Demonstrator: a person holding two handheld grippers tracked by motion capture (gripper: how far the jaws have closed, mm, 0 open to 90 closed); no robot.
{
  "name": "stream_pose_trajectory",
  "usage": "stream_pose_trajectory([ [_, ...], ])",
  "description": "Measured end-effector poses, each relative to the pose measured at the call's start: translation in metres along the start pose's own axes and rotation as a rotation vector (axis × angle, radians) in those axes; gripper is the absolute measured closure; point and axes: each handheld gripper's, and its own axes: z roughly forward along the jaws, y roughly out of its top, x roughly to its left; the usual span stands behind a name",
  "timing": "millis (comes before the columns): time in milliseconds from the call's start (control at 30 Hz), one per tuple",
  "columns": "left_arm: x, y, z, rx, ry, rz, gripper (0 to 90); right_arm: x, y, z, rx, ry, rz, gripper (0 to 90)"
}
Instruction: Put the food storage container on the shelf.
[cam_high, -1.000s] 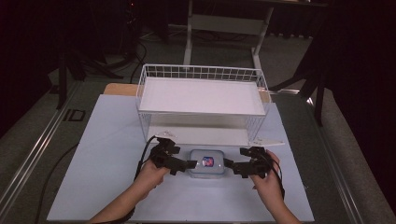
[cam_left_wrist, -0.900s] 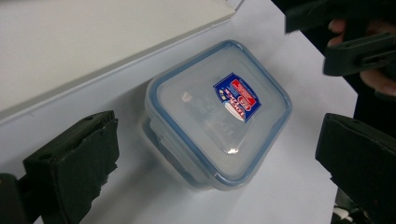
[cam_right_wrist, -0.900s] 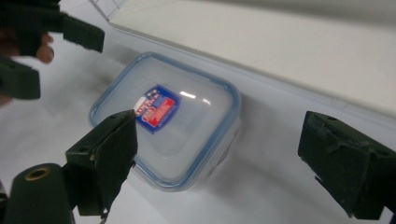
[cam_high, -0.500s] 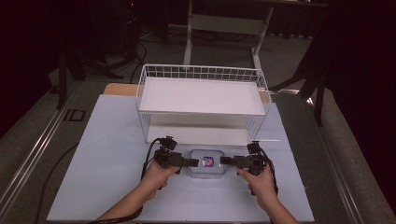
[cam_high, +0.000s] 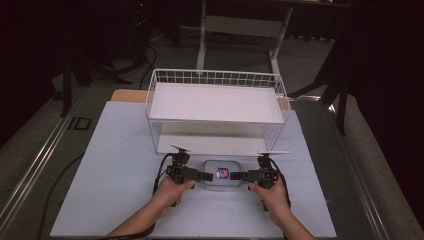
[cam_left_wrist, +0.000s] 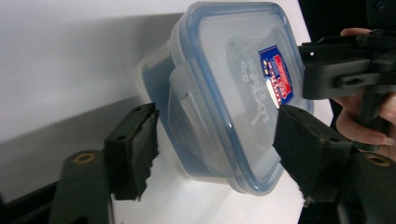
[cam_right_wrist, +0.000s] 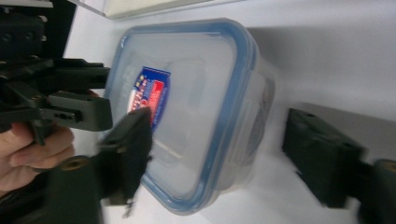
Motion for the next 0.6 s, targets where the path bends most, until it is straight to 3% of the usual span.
stream_pose_trajectory([
  [67, 0.0, 0.0, 0.0, 0.0, -0.004, -0.008, 38.6, -0.001, 0.0, -0.001, 0.004, 0.041, 0.014, 38.6],
  [167, 0.001, 0.001, -0.001, 0.015, -0.01, -0.021, 40.0, -0.004, 0.0, -0.001, 0.011, 0.064, 0.034, 39.7],
  [267, -0.002, 0.002, -0.001, 0.031, 0.004, -0.007, 40.5, -0.007, -0.001, -0.001, 0.009, 0.081, 0.064, 41.2],
  [467, -0.008, -0.003, -0.005, 0.004, 0.025, 0.014, 44.5, -0.001, -0.006, -0.004, -0.019, 0.061, 0.038, 43.1],
  [600, -0.013, -0.009, -0.007, -0.02, 0.041, 0.05, 46.8, 0.003, -0.012, -0.007, -0.035, 0.049, -0.029, 43.1],
])
